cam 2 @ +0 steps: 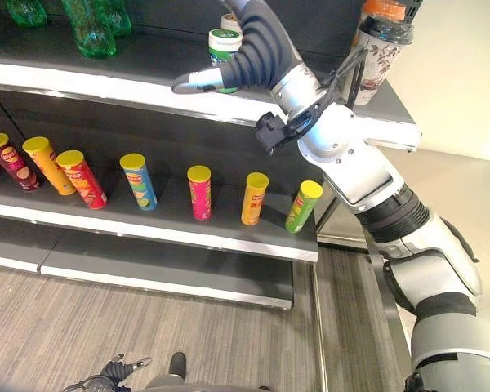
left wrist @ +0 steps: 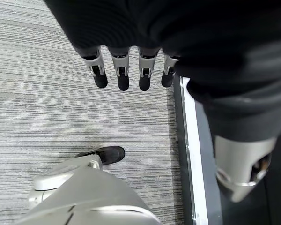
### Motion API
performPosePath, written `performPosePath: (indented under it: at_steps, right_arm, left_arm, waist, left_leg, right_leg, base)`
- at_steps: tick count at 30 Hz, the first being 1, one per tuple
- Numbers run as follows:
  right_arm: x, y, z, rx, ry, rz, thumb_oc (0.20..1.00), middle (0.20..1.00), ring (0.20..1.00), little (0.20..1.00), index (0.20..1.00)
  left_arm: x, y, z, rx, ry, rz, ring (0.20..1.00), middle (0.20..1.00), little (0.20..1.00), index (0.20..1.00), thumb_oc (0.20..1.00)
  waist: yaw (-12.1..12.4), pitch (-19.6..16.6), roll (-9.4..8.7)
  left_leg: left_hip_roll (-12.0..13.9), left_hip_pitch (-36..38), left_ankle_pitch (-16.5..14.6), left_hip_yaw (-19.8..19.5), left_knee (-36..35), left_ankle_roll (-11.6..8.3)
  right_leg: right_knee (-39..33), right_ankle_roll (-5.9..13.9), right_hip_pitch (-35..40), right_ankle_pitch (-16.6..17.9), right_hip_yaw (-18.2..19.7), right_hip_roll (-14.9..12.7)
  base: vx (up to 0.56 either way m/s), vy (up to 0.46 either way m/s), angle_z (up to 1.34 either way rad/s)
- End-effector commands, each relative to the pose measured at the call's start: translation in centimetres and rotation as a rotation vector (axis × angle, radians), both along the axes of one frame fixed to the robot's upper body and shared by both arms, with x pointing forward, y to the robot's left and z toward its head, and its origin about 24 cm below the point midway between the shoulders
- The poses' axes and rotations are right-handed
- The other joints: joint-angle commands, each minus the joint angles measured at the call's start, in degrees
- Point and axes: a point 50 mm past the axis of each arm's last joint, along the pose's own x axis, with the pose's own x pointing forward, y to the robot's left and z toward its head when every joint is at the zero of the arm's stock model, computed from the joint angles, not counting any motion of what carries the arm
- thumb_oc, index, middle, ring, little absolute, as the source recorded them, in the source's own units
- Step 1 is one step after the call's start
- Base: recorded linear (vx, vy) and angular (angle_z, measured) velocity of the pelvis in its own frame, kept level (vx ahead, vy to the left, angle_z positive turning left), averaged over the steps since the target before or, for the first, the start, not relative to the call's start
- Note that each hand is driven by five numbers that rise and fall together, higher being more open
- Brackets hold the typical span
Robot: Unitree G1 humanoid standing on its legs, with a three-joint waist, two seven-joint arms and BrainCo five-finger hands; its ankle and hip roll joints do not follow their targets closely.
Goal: Put the goods on the table back onto the shelves and tidy them up.
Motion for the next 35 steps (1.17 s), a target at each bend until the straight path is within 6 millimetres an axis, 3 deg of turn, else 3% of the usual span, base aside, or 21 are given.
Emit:
performPosePath:
  at_steps: [1, 3, 4, 5, 6, 9, 12, 13, 14, 15, 18, 20, 21, 22, 23, 24, 26, 28, 35]
  right_arm:
    - [-2.0, -0.6, -0.1, -0.071, 0.038, 0.16, 1.0, 1.0, 1.0, 1.0, 1.0]
    - [-2.6, -1.4, -3.4, -0.164, 0.174, 0.211, 1.0, 1.0, 1.0, 1.0, 1.0]
    - [-2.6, -1.5, -3.5, -0.163, 0.175, 0.21, 1.0, 1.0, 1.0, 1.0, 1.0]
    - [-2.7, -2.1, -4.9, -0.18, 0.232, 0.209, 1.0, 1.0, 1.0, 1.0, 1.0]
    - [-3.0, -3.1, -7.9, -0.187, 0.358, 0.213, 1.0, 1.0, 1.0, 1.0, 1.0]
    - [-3.7, -4.7, -13.0, -0.2, 0.567, 0.195, 1.0, 1.0, 1.0, 1.0, 1.0]
    - [-4.6, -5.9, -16.7, -0.24, 0.692, 0.143, 1.0, 1.0, 1.0, 1.0, 1.0]
    - [-4.6, -5.9, -16.7, -0.24, 0.692, 0.143, 1.0, 1.0, 1.0, 1.0, 1.0]
    - [-4.7, -6.4, -18.2, -0.227, 0.745, 0.111, 1.0, 1.0, 1.0, 1.0, 1.0]
    - [-4.3, -7.6, -21.8, -0.239, 0.865, -0.004, 1.0, 1.0, 1.0, 1.0, 1.0]
    - [-4.1, -9.1, -27.7, -0.203, 1.046, -0.181, 1.0, 1.0, 1.0, 1.0, 1.0]
    - [-4.5, -10.0, -32.2, -0.208, 1.176, -0.324, 1.0, 1.0, 1.0, 1.0, 1.0]
    - [-4.5, -10.5, -33.9, -0.22, 1.22, -0.402, 1.0, 1.0, 1.0, 1.0, 1.0]
    - [-4.5, -10.4, -33.9, -0.219, 1.218, -0.401, 1.0, 1.0, 1.0, 1.0, 1.0]
    - [-5.9, -11.0, -38.2, -0.219, 1.339, -0.567, 1.0, 1.0, 1.0, 1.0, 1.0]
    - [-6.5, -11.4, -39.6, -0.227, 1.398, -0.624, 1.0, 1.0, 1.0, 1.0, 1.0]
    - [-6.7, -11.6, -40.7, -0.212, 1.438, -0.69, 1.0, 1.0, 1.0, 1.0, 1.0]
    - [-8.6, -12.6, -43.1, -0.279, 1.512, -0.821, 1.0, 1.0, 1.0, 1.0, 1.0]
    - [-12.4, -14.8, -46.1, -0.225, 1.705, -1.047, 1.0, 1.0, 1.0, 1.0, 1.0]
  left_arm:
    - [0.8, 1.6, 0.7, 0.051, -0.007, -0.097, 1.0, 1.0, 1.0, 1.0, 1.0]
    - [0.2, 1.4, 0.6, 0.041, 0.008, -0.145, 1.0, 1.0, 1.0, 1.0, 1.0]
    - [0.2, 1.4, 0.6, 0.042, 0.009, -0.146, 1.0, 1.0, 1.0, 1.0, 1.0]
    - [0.2, 1.2, 0.6, 0.037, 0.007, -0.163, 1.0, 1.0, 1.0, 1.0, 1.0]
    - [0.5, 0.7, 0.6, 0.025, -0.004, -0.2, 1.0, 1.0, 1.0, 1.0, 1.0]
    - [0.9, 0.1, 0.6, 0.005, -0.021, -0.252, 1.0, 1.0, 1.0, 1.0, 1.0]
    - [1.5, -0.1, 0.8, -0.001, -0.041, -0.285, 1.0, 1.0, 1.0, 1.0, 1.0]
    - [1.5, -0.1, 0.8, -0.001, -0.04, -0.286, 1.0, 1.0, 1.0, 1.0, 1.0]
    - [1.6, -0.1, 0.9, -0.004, -0.048, -0.292, 1.0, 1.0, 1.0, 1.0, 1.0]
    - [2.1, -0.3, 1.0, -0.007, -0.057, -0.311, 1.0, 1.0, 1.0, 1.0, 1.0]
    - [3.1, -1.5, 1.1, -0.029, -0.089, -0.341, 1.0, 1.0, 1.0, 1.0, 1.0]
    - [3.1, -0.4, 1.0, -0.016, -0.057, -0.279, 1.0, 1.0, 1.0, 1.0, 1.0]
    - [4.1, -0.6, 1.2, -0.044, -0.079, -0.282, 1.0, 1.0, 1.0, 1.0, 1.0]
    - [4.1, -0.6, 1.3, -0.042, -0.079, -0.281, 1.0, 1.0, 1.0, 1.0, 1.0]
    - [4.9, -0.1, 1.5, 0.005, -0.091, -0.255, 1.0, 1.0, 1.0, 1.0, 1.0]
    - [5.0, -0.2, 1.5, 0.007, -0.095, -0.252, 1.0, 1.0, 1.0, 1.0, 1.0]
    - [5.2, -0.5, 1.5, 0.007, -0.104, -0.253, 1.0, 1.0, 1.0, 1.0, 1.0]
    - [5.3, -0.6, 1.5, 0.012, -0.107, -0.259, 1.0, 1.0, 1.0, 1.0, 1.0]
    - [5.3, -0.7, 1.5, 0.002, -0.117, -0.231, 1.0, 1.0, 1.0, 1.0, 1.0]
  waist:
    - [2.62, -0.8, 0.55]
    - [2.33, -0.47, 0.93]
    - [2.41, -0.51, 0.9]
    - [2.28, -0.31, 1.07]
    - [1.81, 0.12, 1.56]
    - [1.02, 0.67, 2.27]
    - [0.14, 1.08, 2.85]
    - [0.24, 1.02, 2.82]
    - [-0.08, 1.24, 2.99]
    - [-0.35, 1.3, 3.27]
    - [-0.74, 1.41, 3.42]
    - [-1.61, 1.23, 3.53]
    - [-1.89, 0.95, 3.63]
    - [-1.89, 1.08, 3.54]
    - [-2.32, 1.08, 3.77]
    - [-2.4, 0.9, 3.75]
    - [-2.39, 0.86, 3.67]
    - [-2.16, 0.8, 3.69]
    - [-2.12, 0.99, 3.92]
  left_leg:
    - [0.65, 6.22, -10.46, 5.43, 2.26, -2.67]
    - [0.84, 5.98, -10.3, 5.73, 2.12, -2.81]
    - [0.85, 5.98, -10.3, 5.73, 2.11, -2.81]
    - [0.93, 5.84, -10.27, 5.81, 2.1, -2.85]
    - [1.11, 5.59, -10.1, 6.16, 2.02, -2.92]
    - [1.2, 5.03, -10.0, 6.56, 1.97, -2.89]
    - [1.25, 4.76, -9.99, 7.03, 1.99, -2.84]
    - [1.25, 4.76, -10.0, 7.07, 1.99, -2.84]
    - [1.25, 4.61, -9.98, 7.06, 2.08, -2.77]
    - [1.23, 4.51, -9.92, 7.24, 2.07, -2.69]
    - [1.1, 4.55, -9.94, 7.58, 2.06, -2.46]
    - [1.02, 4.9, -9.95, 7.93, 1.97, -2.35]
    - [0.95, 5.15, -9.99, 8.11, 1.89, -2.31]
    - [0.94, 5.27, -10.01, 8.15, 1.87, -2.31]
    - [0.95, 6.18, -10.33, 8.24, 1.73, -2.11]
    - [0.86, 6.05, -10.28, 8.21, 1.76, -2.03]
    - [0.74, 6.12, -10.42, 8.11, 1.84, -1.91]
    - [0.66, 6.27, -10.64, 7.46, 1.95, -1.76]
    - [0.47, 6.38, -10.83, 6.81, 2.17, -1.59]
  right_leg:
    - [3.57, 4.9, -7.85, 0.93, -2.03, -1.44]
    - [3.44, 5.17, -8.17, 1.16, -2.16, -1.36]
    - [3.44, 5.17, -8.16, 1.16, -2.16, -1.35]
    - [3.42, 5.25, -8.36, 1.21, -2.13, -1.35]
    - [3.35, 5.34, -8.83, 1.34, -2.03, -1.29]
    - [3.23, 5.46, -9.8, 1.55, -1.55, -1.36]
    - [3.09, 5.51, -10.43, 1.68, -1.12, -1.39]
    - [3.09, 5.51, -10.45, 1.68, -1.08, -1.38]
    - [3.15, 5.5, -10.66, 1.79, -0.88, -1.42]
    - [3.12, 5.51, -10.93, 1.91, -0.63, -1.48]
    - [2.99, 5.39, -11.01, 2.14, -0.23, -1.48]
    - [3.08, 5.19, -10.96, 2.12, 0.05, -1.44]
    - [3.07, 5.16, -10.77, 2.02, 0.19, -1.36]
    - [3.07, 5.16, -10.69, 2.0, 0.22, -1.36]
    - [3.17, 5.02, -10.02, 1.7, 0.31, -1.23]
    - [3.13, 4.9, -10.09, 1.77, 0.32, -1.2]
    - [3.2, 4.79, -9.9, 1.6, 0.31, -1.1]
    - [3.36, 4.51, -9.45, 1.12, -0.02, -0.84]
    - [3.63, 4.35, -8.99, 0.59, -0.63, -0.65]
  base:
    - [0.0, 0.0, 0.0]
    - [-0.02, 0.019, -0.04]
    - [-0.02, 0.012, -0.04]
    - [-0.03, 0.019, -0.09]
    - [-0.03, 0.025, -0.08]
    - [-0.04, 0.02, -0.04]
    - [-0.02, 0.007, -0.2]
    - [-0.02, 0.0, -0.18]
    - [-0.03, 0.009, -0.08]
    - [-0.03, 0.012, -0.11]
    - [-0.02, 0.014, -0.15]
    - [0.02, 0.032, -0.08]
    - [0.03, 0.019, -0.05]
    - [0.05, 0.012, -0.12]
    - [0.02, -0.004, -0.13]
    - [0.03, -0.011, -0.2]
    - [0.01, -0.018, -0.13]
    - [0.01, -0.012, 0.02]
    - [0.01, -0.01, 0.11]
